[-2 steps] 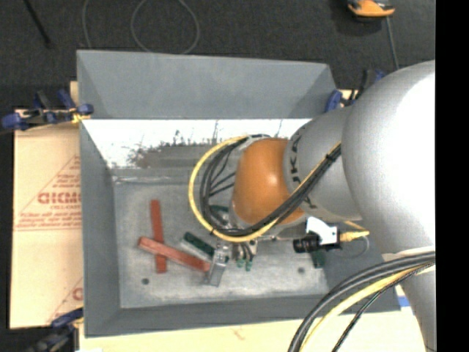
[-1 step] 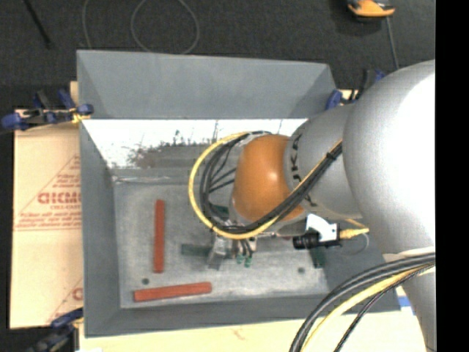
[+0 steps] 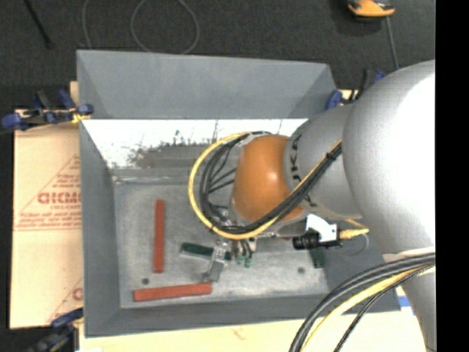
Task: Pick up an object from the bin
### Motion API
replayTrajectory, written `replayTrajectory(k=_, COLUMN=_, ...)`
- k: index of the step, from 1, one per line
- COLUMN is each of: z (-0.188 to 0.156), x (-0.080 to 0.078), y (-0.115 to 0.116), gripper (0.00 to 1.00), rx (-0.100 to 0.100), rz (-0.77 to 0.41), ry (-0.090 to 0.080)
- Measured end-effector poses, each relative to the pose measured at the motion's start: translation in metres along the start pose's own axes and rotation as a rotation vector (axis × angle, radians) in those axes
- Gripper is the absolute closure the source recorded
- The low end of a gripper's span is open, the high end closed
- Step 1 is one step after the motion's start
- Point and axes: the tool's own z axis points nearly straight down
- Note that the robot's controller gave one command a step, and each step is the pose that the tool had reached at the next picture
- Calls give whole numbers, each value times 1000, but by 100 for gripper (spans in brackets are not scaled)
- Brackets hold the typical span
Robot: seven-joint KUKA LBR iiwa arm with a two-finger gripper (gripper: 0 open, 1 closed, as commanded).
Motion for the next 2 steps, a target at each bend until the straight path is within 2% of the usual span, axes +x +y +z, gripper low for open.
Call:
replayTrajectory(k=1, z=0, x=0, y=0, gripper=100, rx=0, rz=2, ry=0)
replayTrajectory(k=2, z=-151, x=3, y=27, gripper=100, rx=-4, rz=3, ry=-8)
